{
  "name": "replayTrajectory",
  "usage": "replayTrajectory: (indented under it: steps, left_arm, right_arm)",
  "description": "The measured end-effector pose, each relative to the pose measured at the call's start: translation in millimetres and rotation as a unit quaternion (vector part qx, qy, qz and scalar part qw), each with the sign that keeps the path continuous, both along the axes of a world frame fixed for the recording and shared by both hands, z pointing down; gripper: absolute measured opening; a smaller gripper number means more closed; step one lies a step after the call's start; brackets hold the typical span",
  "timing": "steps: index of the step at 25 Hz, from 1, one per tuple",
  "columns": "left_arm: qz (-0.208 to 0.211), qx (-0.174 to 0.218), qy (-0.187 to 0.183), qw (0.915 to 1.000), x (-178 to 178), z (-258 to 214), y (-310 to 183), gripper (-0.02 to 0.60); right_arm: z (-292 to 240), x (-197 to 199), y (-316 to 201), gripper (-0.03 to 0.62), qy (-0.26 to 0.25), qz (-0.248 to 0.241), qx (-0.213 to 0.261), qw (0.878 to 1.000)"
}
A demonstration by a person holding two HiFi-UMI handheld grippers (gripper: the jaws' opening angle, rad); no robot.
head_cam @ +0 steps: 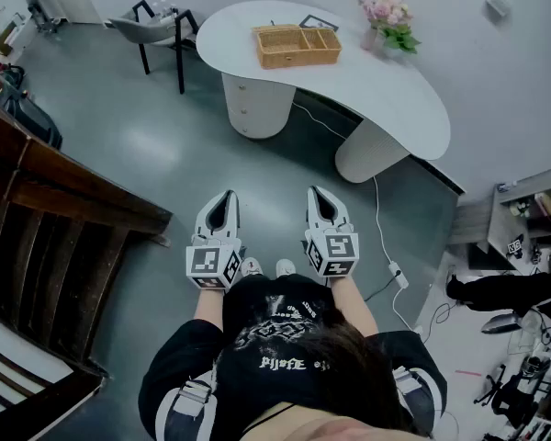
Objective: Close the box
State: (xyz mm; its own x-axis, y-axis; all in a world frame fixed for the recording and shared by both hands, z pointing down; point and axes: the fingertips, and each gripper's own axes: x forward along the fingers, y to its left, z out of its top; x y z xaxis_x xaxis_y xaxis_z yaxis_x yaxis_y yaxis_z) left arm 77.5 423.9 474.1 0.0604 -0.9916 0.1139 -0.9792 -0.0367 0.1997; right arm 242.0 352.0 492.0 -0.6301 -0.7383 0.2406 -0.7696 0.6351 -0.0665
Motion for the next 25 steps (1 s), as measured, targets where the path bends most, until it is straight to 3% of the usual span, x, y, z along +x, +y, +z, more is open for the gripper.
replayTrajectory:
  steps: [7,14,25]
  left_arm:
    - [0.015,-0.006,0.010,0.9998,0.8,6.3,11.5,0.029]
    - [0.034,-0.014,0.008,0.9993,-7.5,7.8,5.2,0.029]
    - [0.027,-0.020,0.002,0.9994,-8.7,11.9,-43.6,0.029]
  right_arm:
    - [0.2,-7.9,11.2,0.025,-0.038,0.005,-0.012,0.999]
    - [5.7,-12.3,3.4,0.025,-0.038,0.031,-0.021,0.999]
    - [18.1,-19.9,-57.9,0.025,-0.032,0.020,-0.028,0.999]
